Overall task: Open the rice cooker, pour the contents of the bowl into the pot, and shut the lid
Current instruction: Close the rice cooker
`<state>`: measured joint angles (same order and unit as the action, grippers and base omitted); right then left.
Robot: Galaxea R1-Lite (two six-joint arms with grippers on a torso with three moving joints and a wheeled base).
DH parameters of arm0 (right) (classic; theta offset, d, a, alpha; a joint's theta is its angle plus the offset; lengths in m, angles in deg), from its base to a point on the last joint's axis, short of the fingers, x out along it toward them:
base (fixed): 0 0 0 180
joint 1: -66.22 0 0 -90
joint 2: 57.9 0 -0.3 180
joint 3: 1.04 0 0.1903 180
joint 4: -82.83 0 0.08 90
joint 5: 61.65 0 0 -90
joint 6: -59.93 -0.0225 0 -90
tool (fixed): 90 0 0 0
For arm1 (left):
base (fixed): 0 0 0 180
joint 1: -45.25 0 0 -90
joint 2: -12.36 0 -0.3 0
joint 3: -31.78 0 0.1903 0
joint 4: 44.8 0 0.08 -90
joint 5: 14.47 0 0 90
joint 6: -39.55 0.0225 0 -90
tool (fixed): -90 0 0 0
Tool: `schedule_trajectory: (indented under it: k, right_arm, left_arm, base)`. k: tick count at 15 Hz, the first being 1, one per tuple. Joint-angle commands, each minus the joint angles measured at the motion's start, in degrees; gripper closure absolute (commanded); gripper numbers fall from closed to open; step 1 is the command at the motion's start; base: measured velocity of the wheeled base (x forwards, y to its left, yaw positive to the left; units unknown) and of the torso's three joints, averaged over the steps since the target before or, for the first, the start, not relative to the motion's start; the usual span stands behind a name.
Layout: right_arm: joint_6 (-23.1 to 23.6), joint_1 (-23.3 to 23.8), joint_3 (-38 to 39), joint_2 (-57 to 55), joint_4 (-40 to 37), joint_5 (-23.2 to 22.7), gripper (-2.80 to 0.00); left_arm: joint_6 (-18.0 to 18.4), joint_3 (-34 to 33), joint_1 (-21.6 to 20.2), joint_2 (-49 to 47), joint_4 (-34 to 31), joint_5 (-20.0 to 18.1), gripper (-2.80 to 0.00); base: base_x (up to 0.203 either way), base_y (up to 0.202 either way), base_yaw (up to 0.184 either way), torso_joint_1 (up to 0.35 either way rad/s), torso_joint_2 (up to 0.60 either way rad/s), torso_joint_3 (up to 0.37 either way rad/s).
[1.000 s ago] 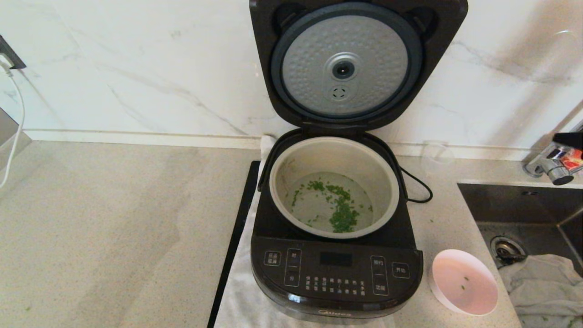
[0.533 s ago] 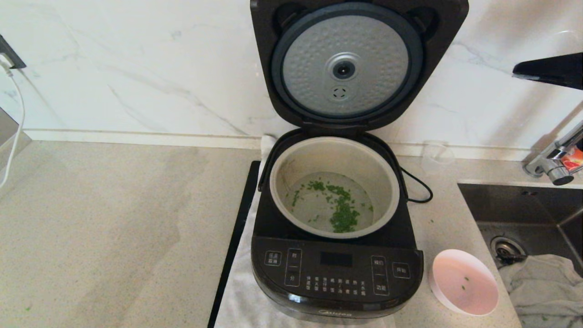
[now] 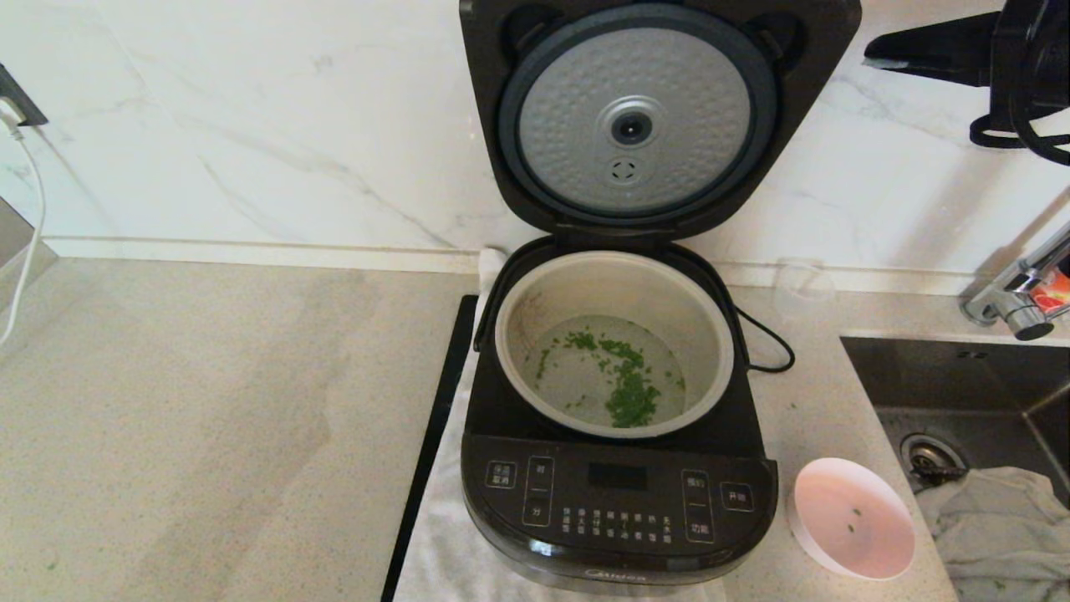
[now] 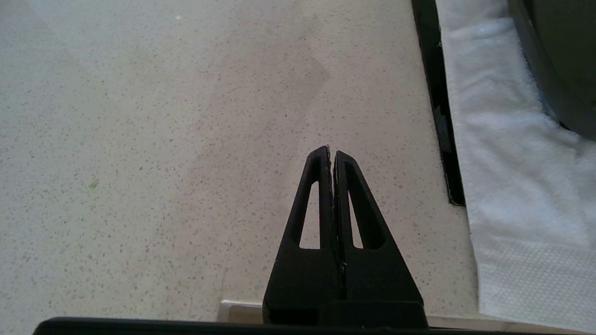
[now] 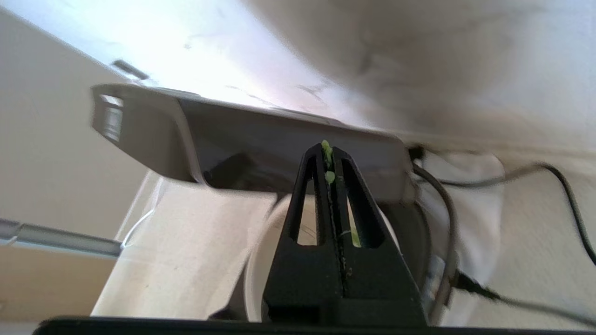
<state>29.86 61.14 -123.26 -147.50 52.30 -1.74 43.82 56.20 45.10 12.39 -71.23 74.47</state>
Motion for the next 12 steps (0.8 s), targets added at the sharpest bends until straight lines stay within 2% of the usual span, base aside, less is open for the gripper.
schedule_trajectory:
  k: [1, 5, 7, 12]
  right_arm:
    - [-0.16, -0.58, -4.15, -3.97, -0.08, -0.98, 0.00]
    - [-0.09, -1.19, -7.51, -8.08, 0.17, -1.19, 0.00]
    - [-0.16, -1.17, -8.60, -10.22, 2.82, -1.23, 0.00]
    - [-0.07, -1.19, -11.77, -12.68, 5.48, -3.94, 0.00]
  left_arm:
    - [0.04, 0.01, -0.02, 0.06, -0.02, 0.00, 0.00]
    - [0.04, 0.01, -0.02, 0.06, -0.02, 0.00, 0.00]
    - [0.04, 0.01, -0.02, 0.06, -0.02, 0.00, 0.00]
    - [0.04, 0.01, -0.02, 0.06, -0.02, 0.00, 0.00]
  base:
    - [0.000, 0.000, 0.000, 0.000, 0.00, 0.000]
    - [0.000, 0.000, 0.000, 0.000, 0.00, 0.000]
    - [0.000, 0.000, 0.000, 0.000, 0.00, 0.000]
    - [0.000, 0.000, 0.000, 0.000, 0.00, 0.000]
